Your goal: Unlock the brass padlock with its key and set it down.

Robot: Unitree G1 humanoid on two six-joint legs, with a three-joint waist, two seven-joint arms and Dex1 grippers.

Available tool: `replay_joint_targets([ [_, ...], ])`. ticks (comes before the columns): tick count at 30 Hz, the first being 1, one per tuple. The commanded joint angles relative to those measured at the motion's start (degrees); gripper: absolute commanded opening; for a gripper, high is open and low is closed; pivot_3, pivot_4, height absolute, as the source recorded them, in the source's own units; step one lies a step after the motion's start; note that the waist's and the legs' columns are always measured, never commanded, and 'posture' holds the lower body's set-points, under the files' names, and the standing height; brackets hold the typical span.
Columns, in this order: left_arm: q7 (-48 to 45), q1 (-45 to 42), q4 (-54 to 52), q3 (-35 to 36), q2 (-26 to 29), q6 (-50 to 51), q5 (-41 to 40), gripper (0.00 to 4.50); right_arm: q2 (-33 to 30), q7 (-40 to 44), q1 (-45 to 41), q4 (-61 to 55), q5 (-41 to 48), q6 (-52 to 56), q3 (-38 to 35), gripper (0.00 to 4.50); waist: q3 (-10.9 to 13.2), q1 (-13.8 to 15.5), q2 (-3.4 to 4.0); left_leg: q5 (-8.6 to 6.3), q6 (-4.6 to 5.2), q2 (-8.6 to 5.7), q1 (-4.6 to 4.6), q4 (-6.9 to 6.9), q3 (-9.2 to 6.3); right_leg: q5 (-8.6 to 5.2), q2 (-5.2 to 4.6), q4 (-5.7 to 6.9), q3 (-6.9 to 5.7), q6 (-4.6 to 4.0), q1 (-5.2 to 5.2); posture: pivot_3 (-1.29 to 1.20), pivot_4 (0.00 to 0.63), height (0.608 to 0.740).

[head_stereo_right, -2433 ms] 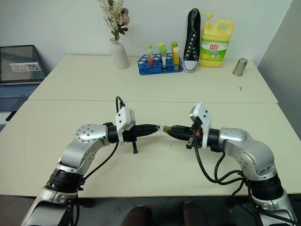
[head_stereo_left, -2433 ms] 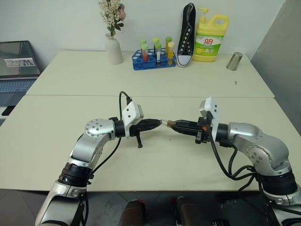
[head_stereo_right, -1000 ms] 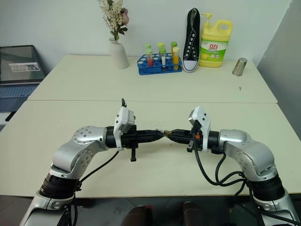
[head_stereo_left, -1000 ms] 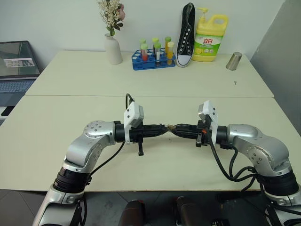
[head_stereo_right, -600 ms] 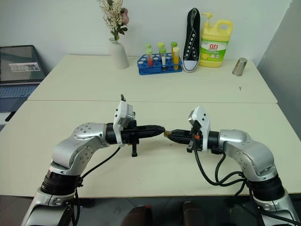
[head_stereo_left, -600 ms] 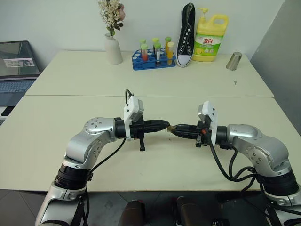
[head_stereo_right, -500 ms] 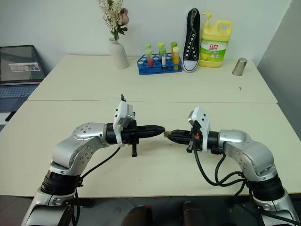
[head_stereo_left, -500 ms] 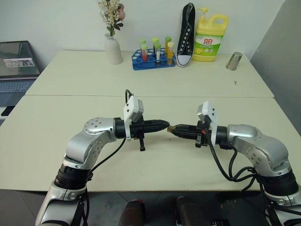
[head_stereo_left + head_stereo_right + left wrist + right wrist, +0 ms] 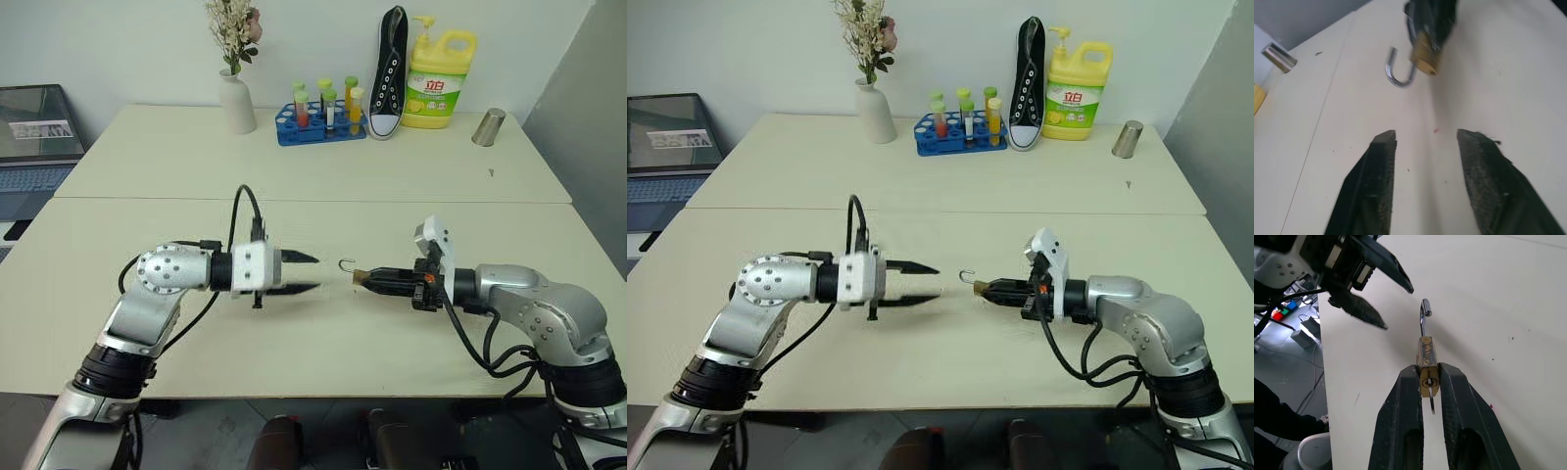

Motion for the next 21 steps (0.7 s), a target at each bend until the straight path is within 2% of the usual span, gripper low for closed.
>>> replay_joint_targets([
  [1,-1.1,0.0,2.6,-1.4,0.7,-11.0,3.2,3.14,1.6,-3.2,-0.8,1.3,5.0,7.2,-3.6,0.14,0.0,0.0,0.0,0.0,0.0,0.0,-0.01,0.0,0.0,0.0,-0.04,-0.02,0.0,0.0,0.0,0.0,0.15,0.74],
  [5,0.3,0.0,3.4,-1.6,-0.2,-12.5,3.3,4.43,3.7,-6.6,-1.6,5.3,6.3,12.8,-4.7,0.14,0.0,0.0,0.0,0.0,0.0,0.02,-0.02,-0.01,0.0,-0.01,-0.15,-0.01,-0.01,0.01,-0.01,0.0,0.15,0.74],
  [8,1.3,0.2,2.7,-1.5,-0.7,-12.1,3.3,4.5,5.0,-7.9,-3.1,8.6,6.3,15.1,-4.7,0.14,0.0,-0.1,0.01,0.0,0.0,0.02,-0.02,0.0,0.01,-0.13,-0.13,0.01,0.0,0.23,-0.01,0.0,0.15,0.74],
  [16,1.3,2.7,-3.5,-1.3,-0.6,-3.1,-0.6,4.5,8.2,-9.0,-7.5,17.7,2.6,15.7,-1.6,0.14,0.0,-0.2,0.02,0.0,0.01,0.04,-0.02,-0.02,-0.02,-0.14,-0.07,0.03,-0.02,0.24,-0.03,0.0,0.15,0.74],
  [21,0.7,3.4,-5.0,-1.5,-0.2,-2.3,-0.5,4.5,8.8,-9.0,-9.1,21.6,1.6,17.3,-1.7,0.14,0.0,-0.2,0.04,0.0,0.01,0.02,-0.02,-0.01,0.01,-0.14,0.06,0.02,0.0,0.25,-0.02,0.0,0.15,0.74],
])
